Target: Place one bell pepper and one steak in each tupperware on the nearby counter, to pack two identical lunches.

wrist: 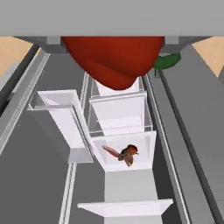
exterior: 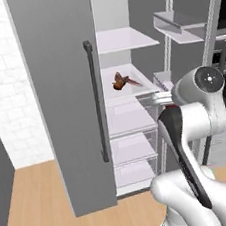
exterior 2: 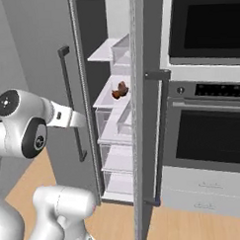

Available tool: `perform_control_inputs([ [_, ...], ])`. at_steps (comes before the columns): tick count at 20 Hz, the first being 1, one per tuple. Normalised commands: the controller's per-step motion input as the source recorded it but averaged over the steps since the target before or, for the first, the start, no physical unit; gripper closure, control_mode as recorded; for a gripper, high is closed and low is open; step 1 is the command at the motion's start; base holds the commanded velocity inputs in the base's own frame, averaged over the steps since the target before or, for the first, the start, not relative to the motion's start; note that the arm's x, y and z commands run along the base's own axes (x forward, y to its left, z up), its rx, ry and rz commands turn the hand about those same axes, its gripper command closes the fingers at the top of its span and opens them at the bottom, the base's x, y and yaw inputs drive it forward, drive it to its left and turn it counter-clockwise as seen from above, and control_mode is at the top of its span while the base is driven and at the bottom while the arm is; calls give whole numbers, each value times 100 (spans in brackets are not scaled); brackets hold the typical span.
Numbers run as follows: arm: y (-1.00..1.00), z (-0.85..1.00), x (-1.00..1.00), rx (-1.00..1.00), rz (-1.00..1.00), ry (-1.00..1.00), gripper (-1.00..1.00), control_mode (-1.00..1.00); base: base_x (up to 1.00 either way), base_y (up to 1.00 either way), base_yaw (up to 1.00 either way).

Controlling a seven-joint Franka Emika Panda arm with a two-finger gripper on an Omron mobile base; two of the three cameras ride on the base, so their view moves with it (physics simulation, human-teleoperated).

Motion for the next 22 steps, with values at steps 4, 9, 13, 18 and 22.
perform_control_inputs([
  [4,0,0,0,0,0,0,100,100,-86,-86,-13],
  [9,0,0,0,0,0,0,100,100,-18,-96,-37],
  [13,0,0,0,0,0,0,100,100,0,-95,-42],
  [18,0,0,0,0,0,0,100,100,12,-100,-36],
  [22,0,0,0,0,0,0,100,100,73,-96,-21],
])
